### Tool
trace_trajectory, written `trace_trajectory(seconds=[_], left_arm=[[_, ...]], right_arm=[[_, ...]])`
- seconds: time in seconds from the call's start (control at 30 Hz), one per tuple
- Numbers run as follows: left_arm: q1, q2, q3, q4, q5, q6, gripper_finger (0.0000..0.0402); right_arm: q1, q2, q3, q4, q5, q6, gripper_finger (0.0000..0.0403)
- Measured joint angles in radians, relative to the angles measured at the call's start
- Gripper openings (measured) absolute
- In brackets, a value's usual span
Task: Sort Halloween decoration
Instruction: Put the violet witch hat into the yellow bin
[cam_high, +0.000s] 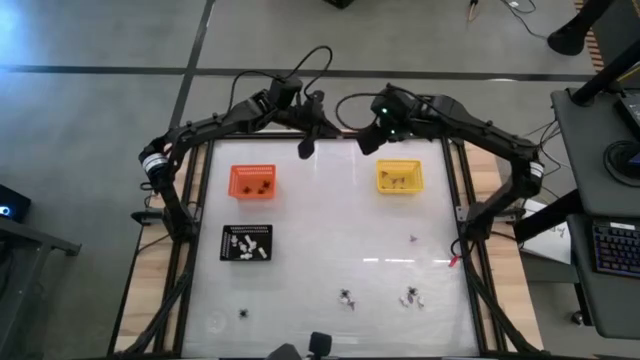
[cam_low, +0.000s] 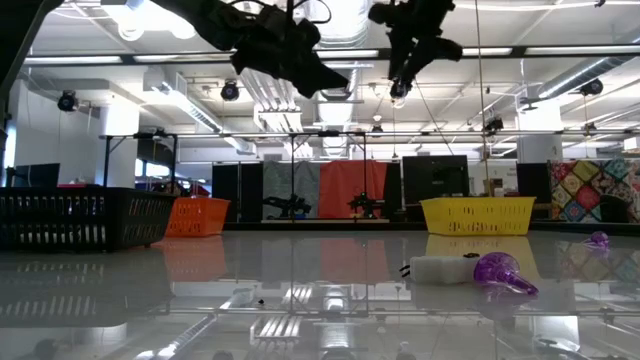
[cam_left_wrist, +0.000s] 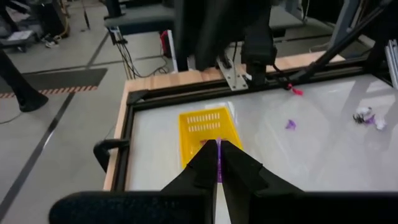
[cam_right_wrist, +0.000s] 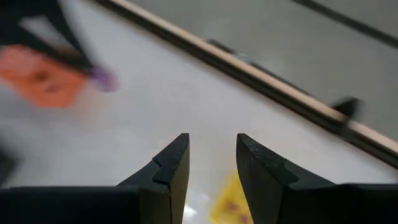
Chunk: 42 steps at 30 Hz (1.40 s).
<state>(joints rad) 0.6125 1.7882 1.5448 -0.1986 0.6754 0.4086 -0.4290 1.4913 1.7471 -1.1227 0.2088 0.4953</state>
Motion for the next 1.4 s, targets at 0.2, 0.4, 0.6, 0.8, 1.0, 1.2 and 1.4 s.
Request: trace_trajectory(seconds=[0.2,0.4,0.6,0.8,1.0,1.2,1.4], left_arm=[[0.000,0.000,0.000,0.063,0.043,-0.082,0.0000],[0.001,0.000,0.000,0.095,0.105,-0.156,0.0000],[0.001,0.000,0.000,0.108,0.130,-0.187,0.0000],[0.000,0.000,0.000,0.111,0.164,-0.192,0.0000],[0.000,0.000,0.000,0.113,0.165,-0.192,0.0000],[0.000,-0.001,0.000,0.163,0.186,-0.231,0.0000],[0.000,-0.001,0.000,0.165,0.202,-0.238,0.0000]], right_arm=[[-0.003,-0.069,-0.135,0.232,-0.210,-0.127,0.0121],[-0.003,-0.077,-0.209,0.348,-0.243,-0.230,0.0121],[-0.004,-0.072,-0.216,0.404,-0.342,-0.308,0.0118],[-0.004,-0.070,-0.216,0.457,-0.367,-0.312,0.0106],[-0.001,-0.068,-0.216,0.486,-0.375,-0.307,0.0103],[-0.001,-0.050,-0.216,0.525,-0.374,-0.291,0.0102],[-0.001,-0.033,-0.216,0.533,-0.366,-0.287,0.0102]])
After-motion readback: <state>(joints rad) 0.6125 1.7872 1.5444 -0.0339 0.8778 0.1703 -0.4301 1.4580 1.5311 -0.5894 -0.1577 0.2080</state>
